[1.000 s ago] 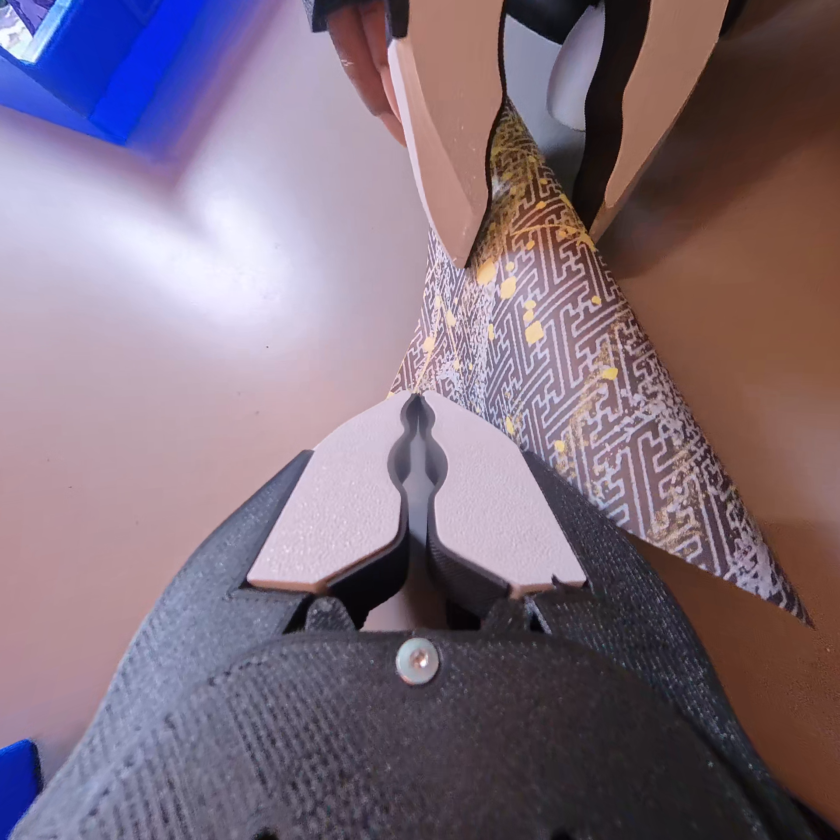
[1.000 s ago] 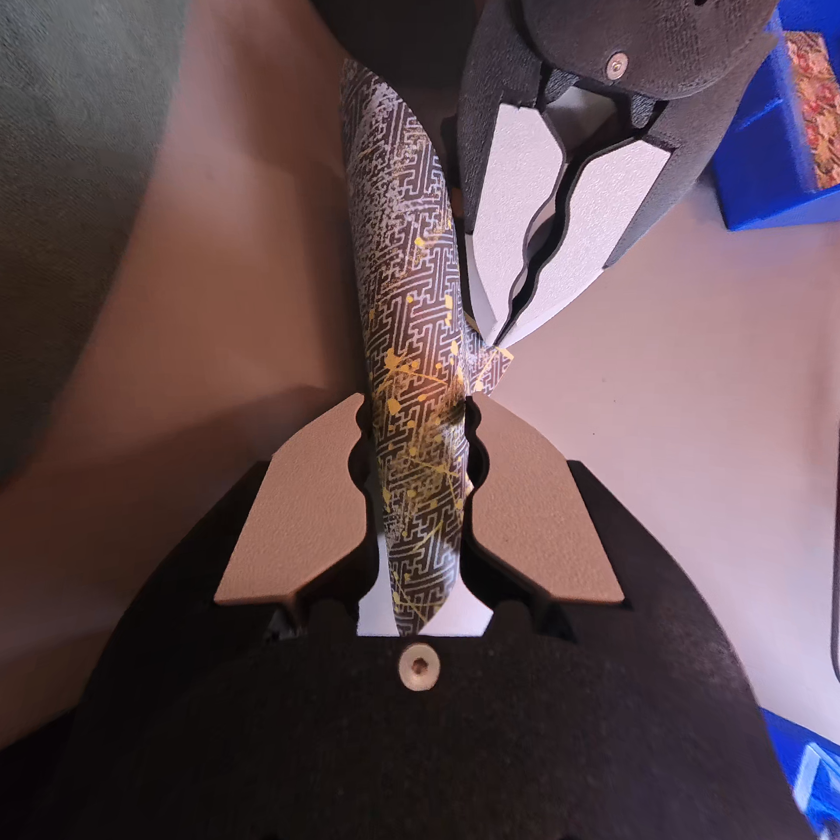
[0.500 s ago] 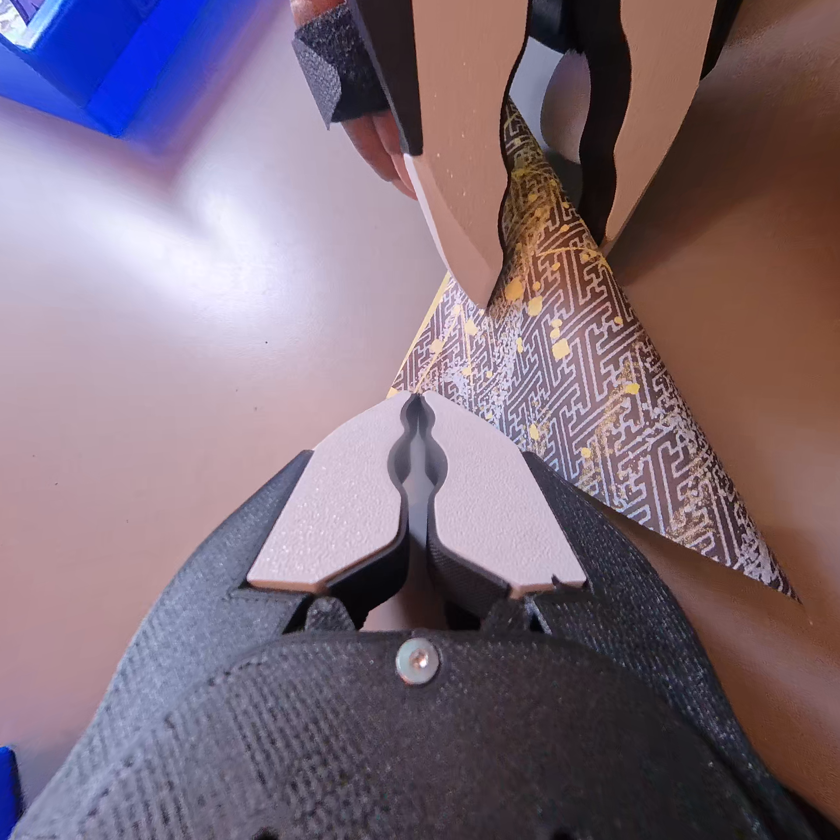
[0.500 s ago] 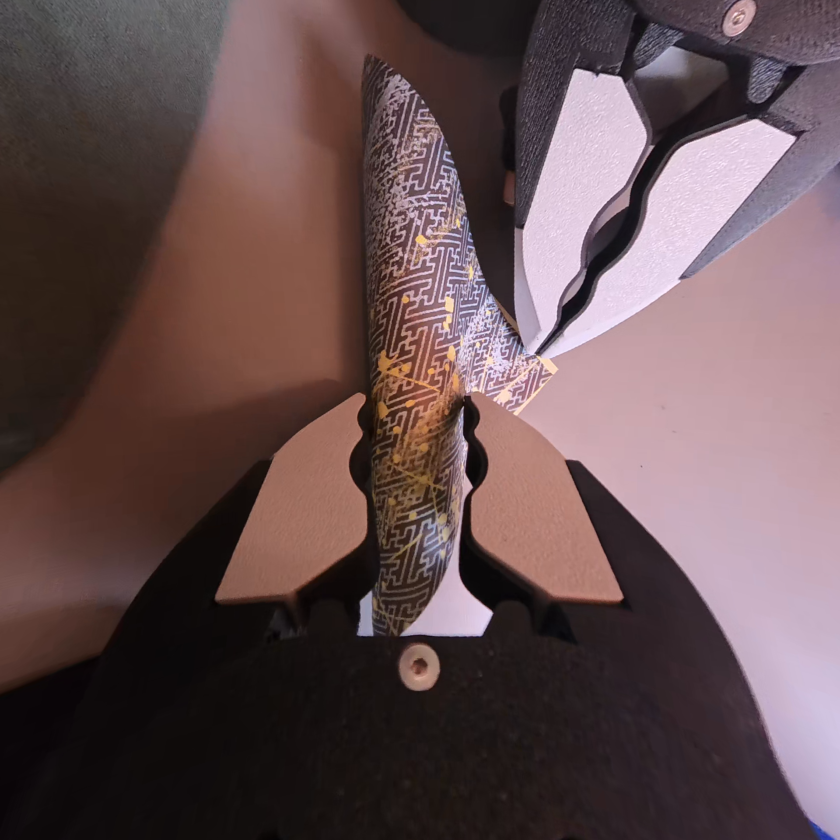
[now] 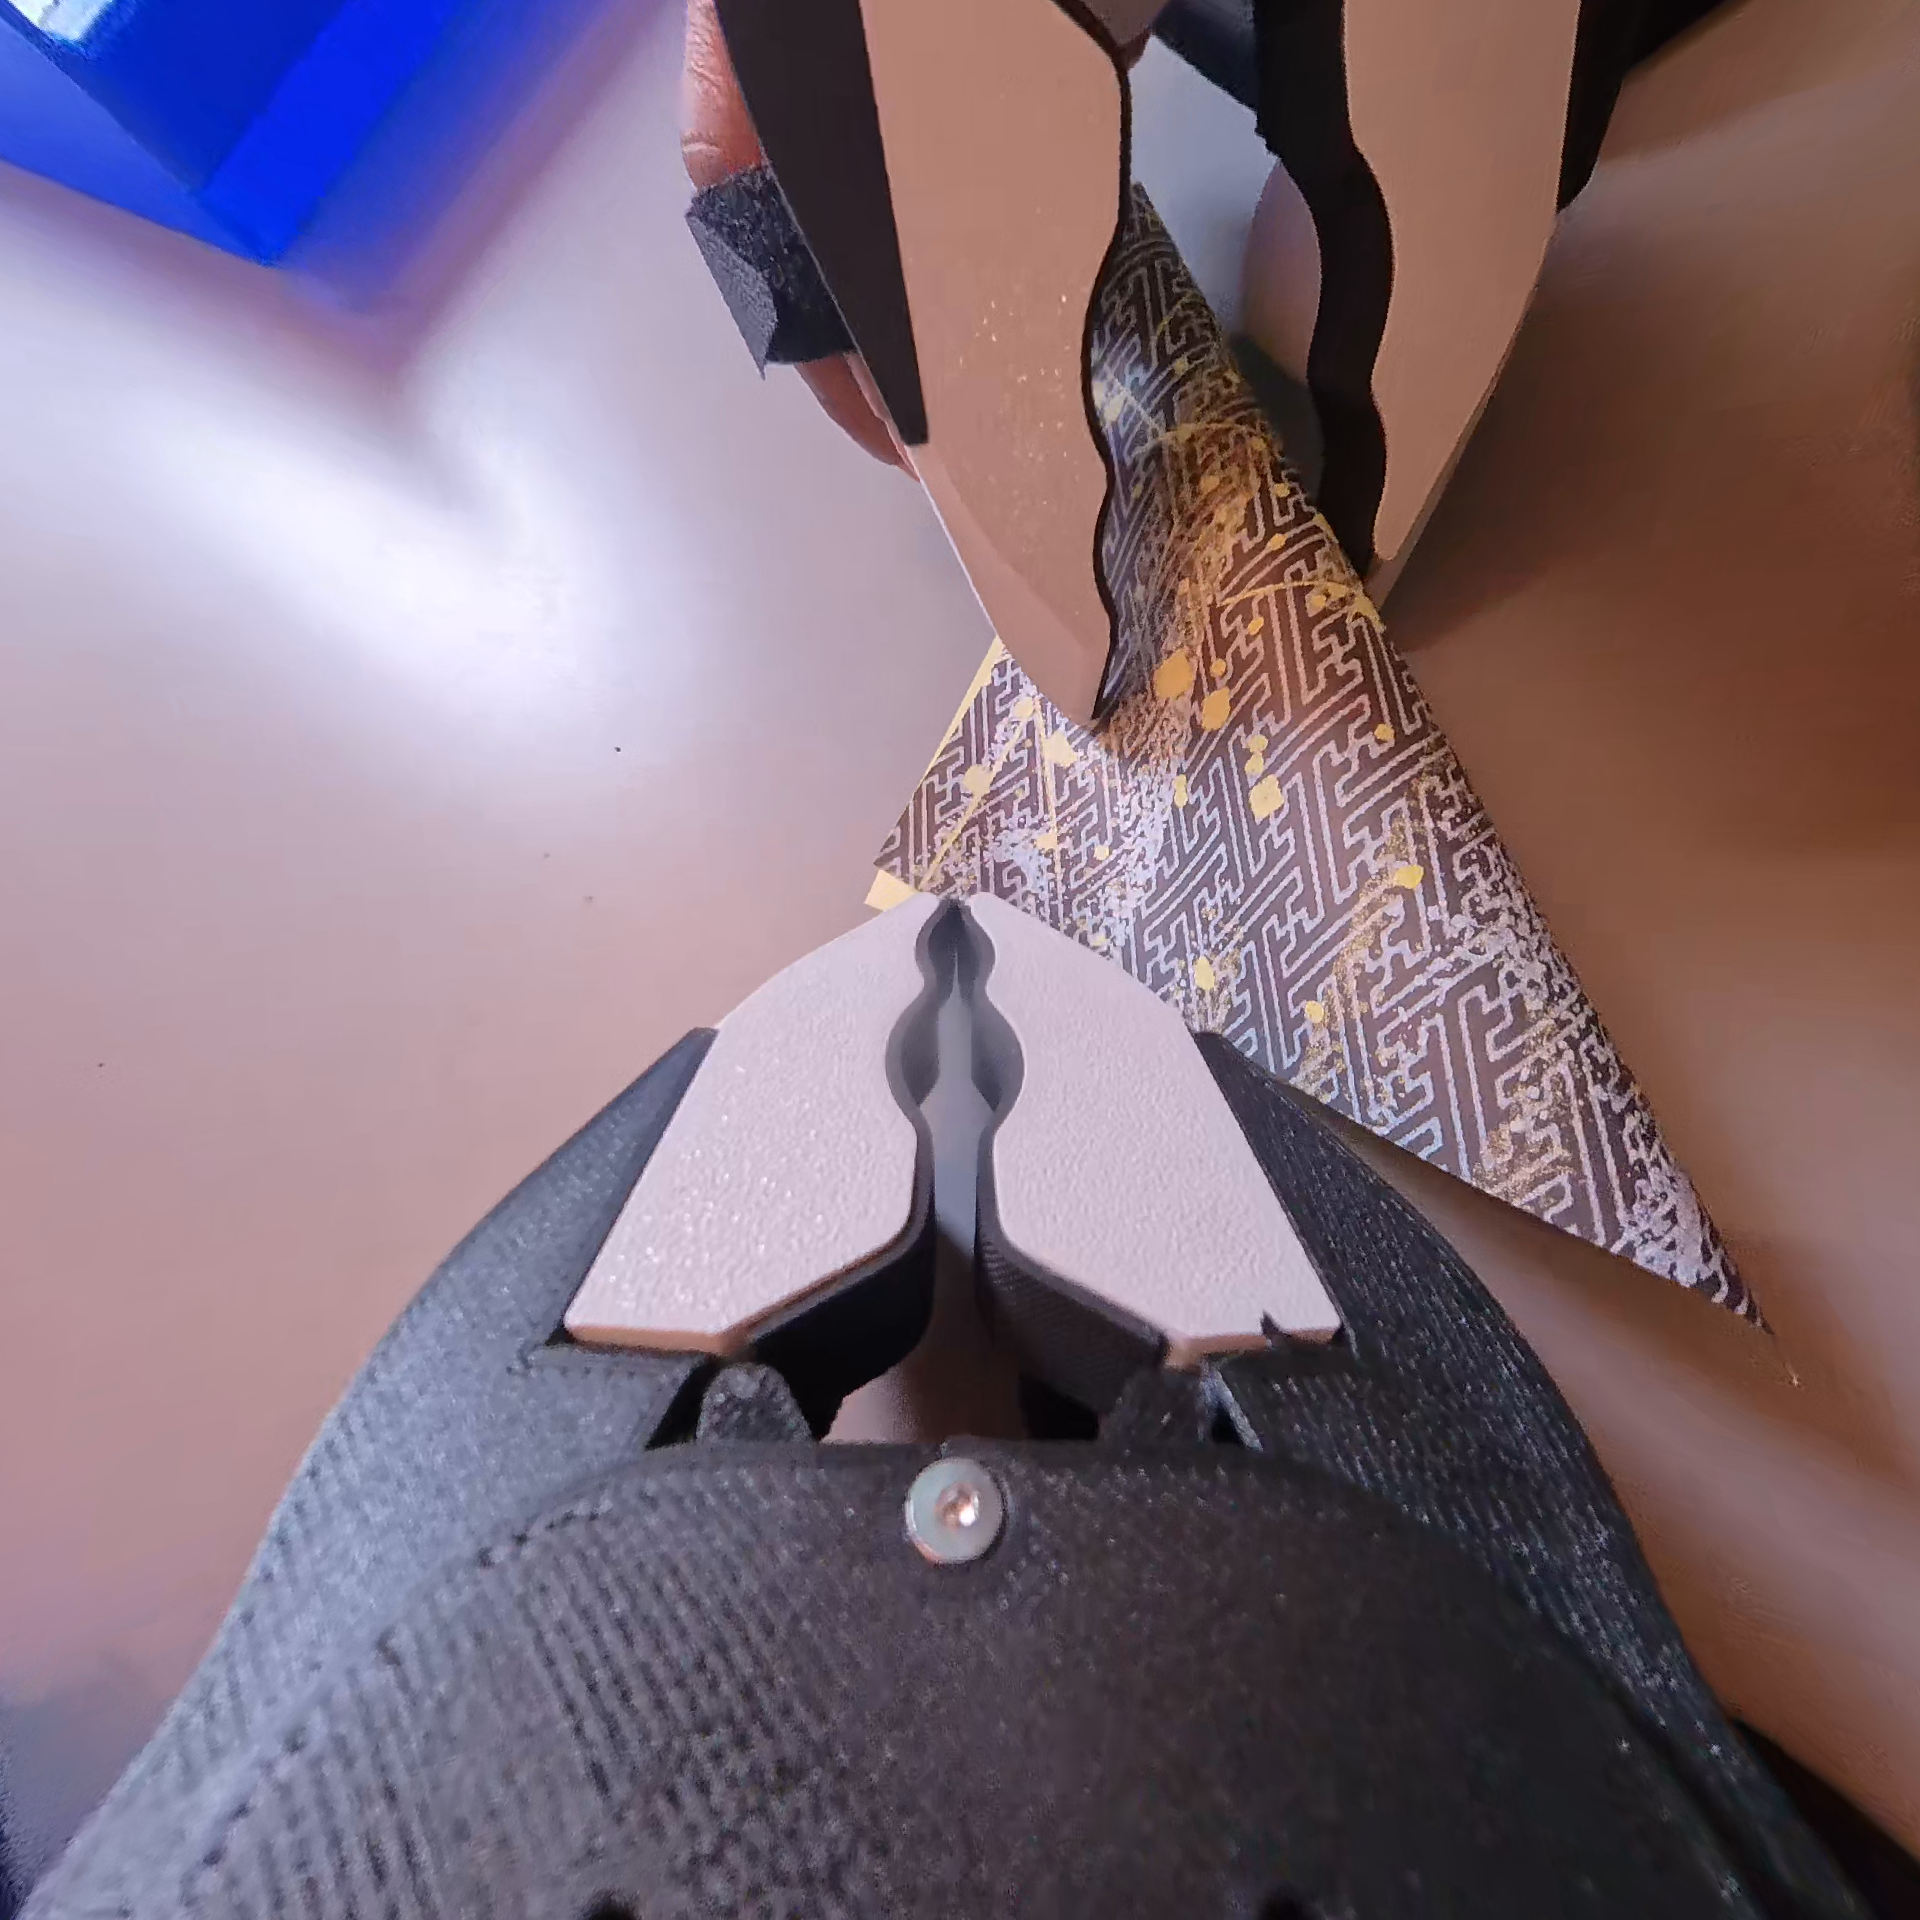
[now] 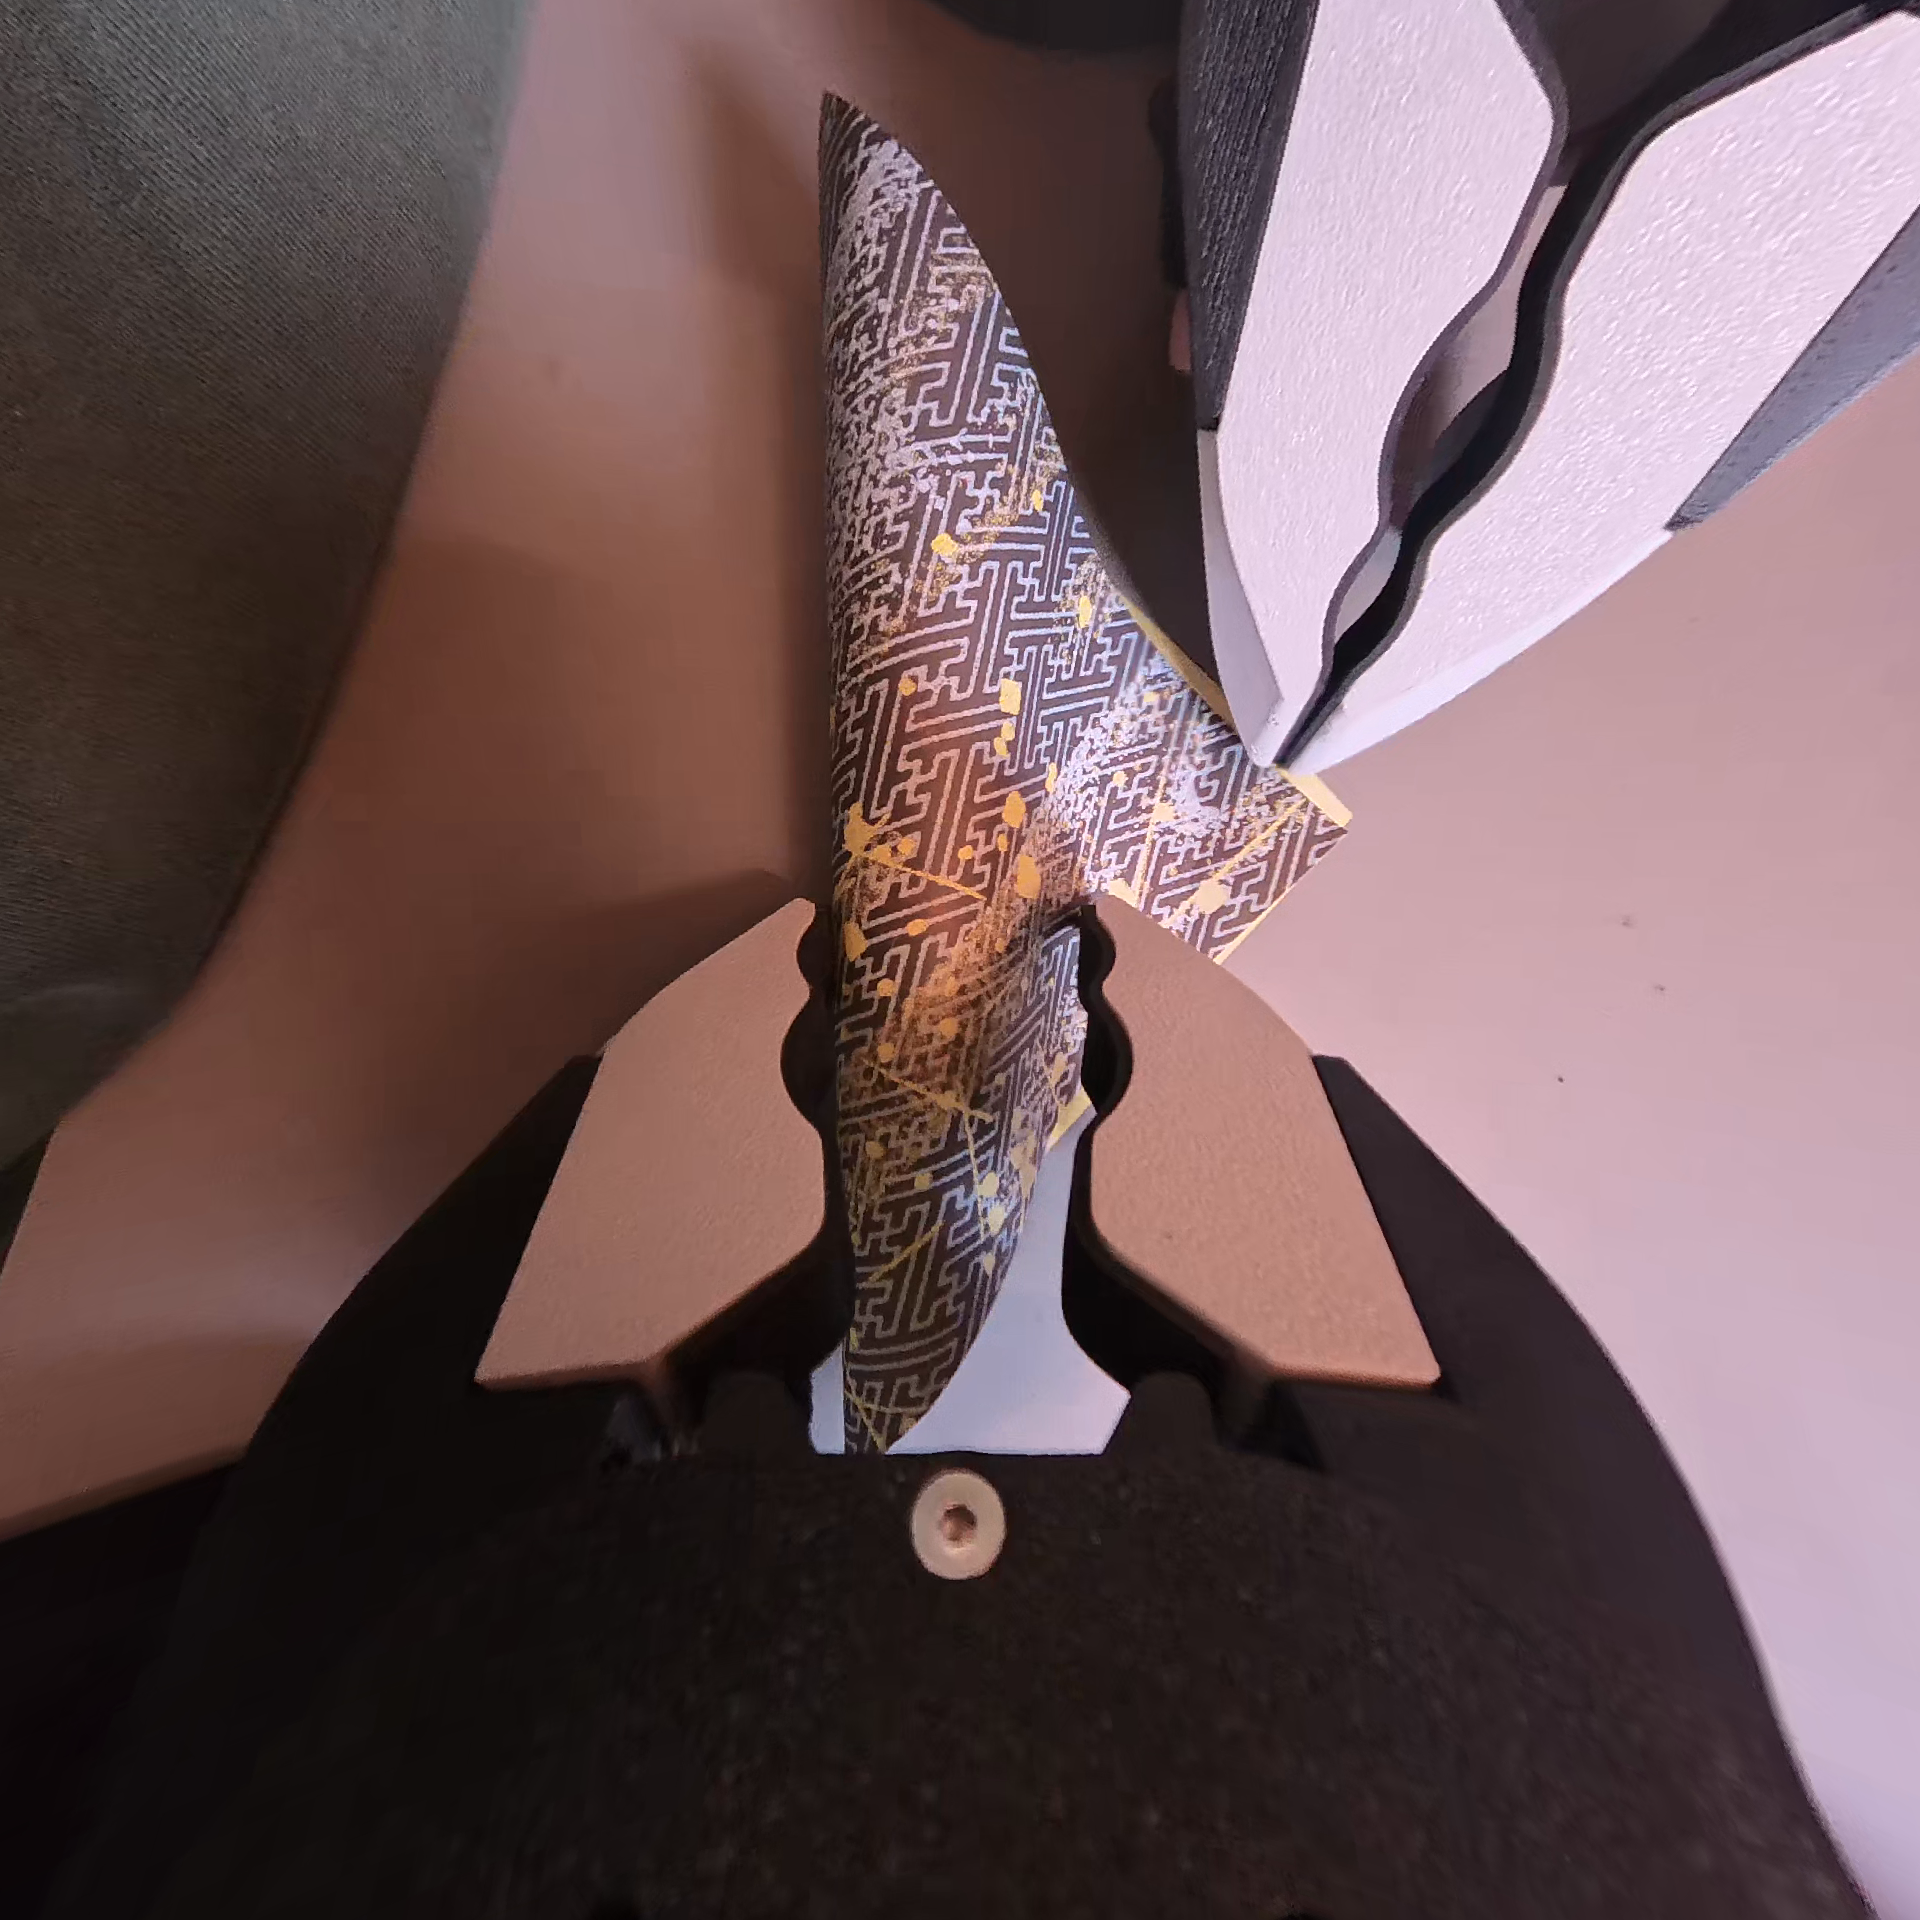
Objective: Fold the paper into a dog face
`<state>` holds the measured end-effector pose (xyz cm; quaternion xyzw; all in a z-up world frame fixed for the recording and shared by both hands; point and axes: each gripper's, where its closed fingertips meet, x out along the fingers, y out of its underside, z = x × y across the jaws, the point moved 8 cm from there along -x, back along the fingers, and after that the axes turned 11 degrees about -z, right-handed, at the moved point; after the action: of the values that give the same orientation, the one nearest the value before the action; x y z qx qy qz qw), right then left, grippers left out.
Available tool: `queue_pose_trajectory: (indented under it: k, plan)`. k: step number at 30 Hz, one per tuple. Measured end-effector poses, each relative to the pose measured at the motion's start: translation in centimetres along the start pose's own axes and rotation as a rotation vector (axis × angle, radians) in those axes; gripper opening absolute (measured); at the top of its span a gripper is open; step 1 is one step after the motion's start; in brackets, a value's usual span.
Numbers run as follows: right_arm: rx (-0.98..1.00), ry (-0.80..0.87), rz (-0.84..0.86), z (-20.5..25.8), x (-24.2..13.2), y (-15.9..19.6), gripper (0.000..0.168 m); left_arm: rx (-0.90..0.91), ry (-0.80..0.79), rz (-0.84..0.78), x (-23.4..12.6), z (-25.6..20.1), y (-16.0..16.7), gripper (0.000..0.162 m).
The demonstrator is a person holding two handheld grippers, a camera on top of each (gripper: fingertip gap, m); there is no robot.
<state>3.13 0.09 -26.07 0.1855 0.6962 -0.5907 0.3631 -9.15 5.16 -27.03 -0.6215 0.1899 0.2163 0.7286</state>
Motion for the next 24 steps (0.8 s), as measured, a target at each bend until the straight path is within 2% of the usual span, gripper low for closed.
queue_pose_trajectory:
  k: [13, 24]
  plan:
    - [0.039, -0.046, 0.004, -1.1, 0.2, 0.0, 0.056, -0.022, 0.005, 0.002, 0.2, 0.0, 0.1, 0.0]
    - [0.082, -0.092, -0.017, -1.6, 0.1, 0.0, 0.056, -0.084, 0.0, -0.054, -0.6, 0.5, 0.0, 0.0]
